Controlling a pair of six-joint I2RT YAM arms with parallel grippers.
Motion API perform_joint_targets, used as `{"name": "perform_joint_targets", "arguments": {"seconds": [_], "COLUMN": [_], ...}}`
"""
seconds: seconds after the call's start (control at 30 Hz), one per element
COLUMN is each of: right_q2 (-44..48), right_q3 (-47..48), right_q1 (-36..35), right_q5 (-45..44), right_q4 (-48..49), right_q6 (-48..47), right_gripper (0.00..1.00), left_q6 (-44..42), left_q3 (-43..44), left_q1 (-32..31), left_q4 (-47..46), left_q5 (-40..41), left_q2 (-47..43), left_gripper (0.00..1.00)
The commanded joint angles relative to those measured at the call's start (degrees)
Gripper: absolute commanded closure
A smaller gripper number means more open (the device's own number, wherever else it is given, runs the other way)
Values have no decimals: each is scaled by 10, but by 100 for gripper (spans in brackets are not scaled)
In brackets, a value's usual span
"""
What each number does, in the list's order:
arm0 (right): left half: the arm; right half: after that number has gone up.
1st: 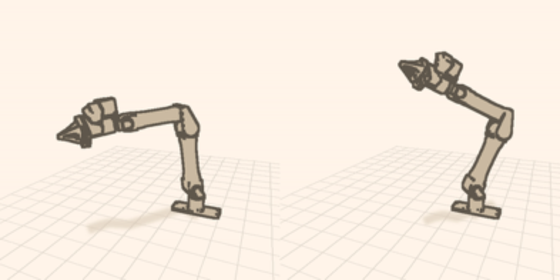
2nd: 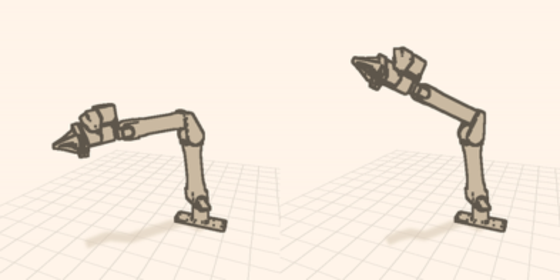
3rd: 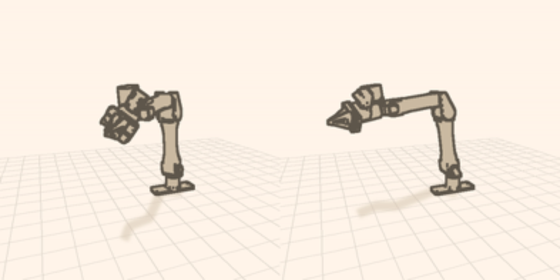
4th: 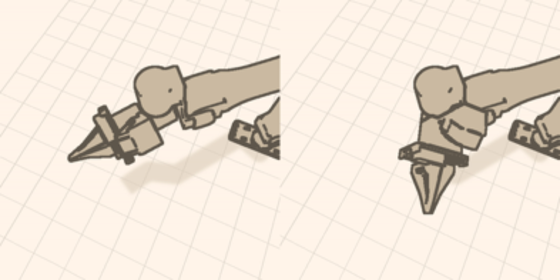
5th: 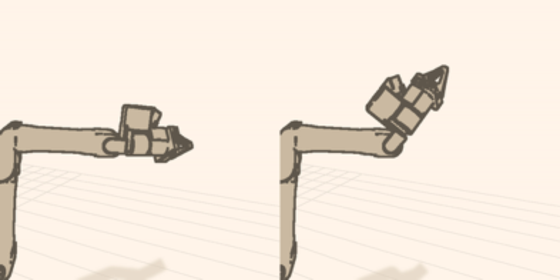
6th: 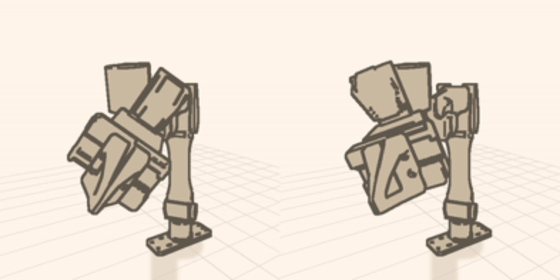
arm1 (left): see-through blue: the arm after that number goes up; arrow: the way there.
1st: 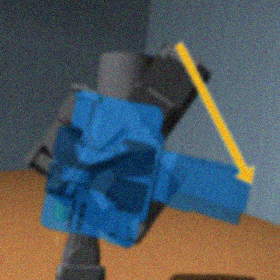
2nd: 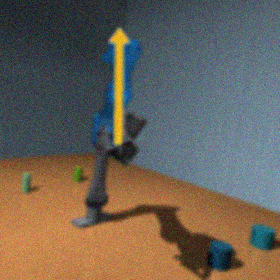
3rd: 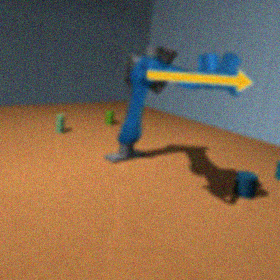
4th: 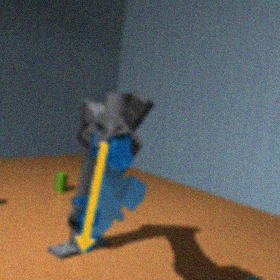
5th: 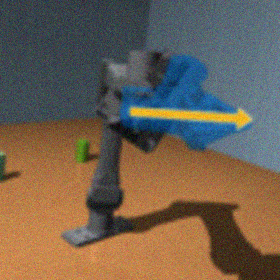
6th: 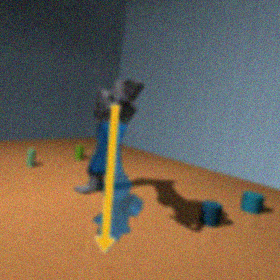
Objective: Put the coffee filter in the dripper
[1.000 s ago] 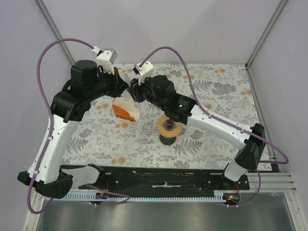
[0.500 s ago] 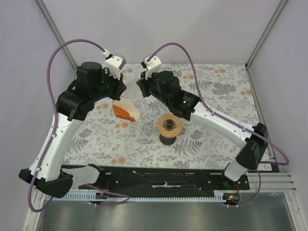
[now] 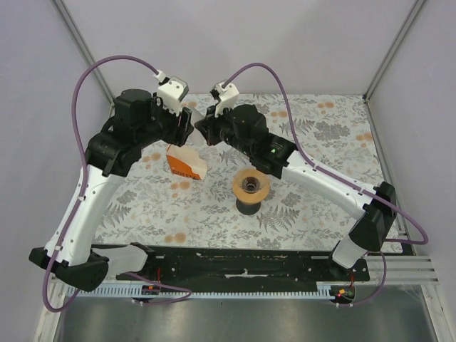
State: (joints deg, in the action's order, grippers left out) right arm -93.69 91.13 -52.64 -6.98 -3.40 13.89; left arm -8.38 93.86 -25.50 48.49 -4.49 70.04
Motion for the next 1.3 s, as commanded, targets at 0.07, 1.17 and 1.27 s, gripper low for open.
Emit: {"name": "perform_joint_targets", "arguments": {"seconds": [0.07,1.17,1.27], "right_q2": [18,-11,10], "right_q3": [5,-19,-50], "right_q1": [0,-11,-11], "right_q5": [41,-181,-216], "right_q4": [64,199,215], "right_q6": [67,-54,-76], "right_gripper": [100,88,98], "left_q6": [-8,29,10], "left_q3": [10,54,56], "left_q1": [0,-7,-7], "left_q4": [-43,-9,-13], "left_q5": [66,60,118], "left_q2": [17,20,20], "left_gripper": [51,98,98]}}
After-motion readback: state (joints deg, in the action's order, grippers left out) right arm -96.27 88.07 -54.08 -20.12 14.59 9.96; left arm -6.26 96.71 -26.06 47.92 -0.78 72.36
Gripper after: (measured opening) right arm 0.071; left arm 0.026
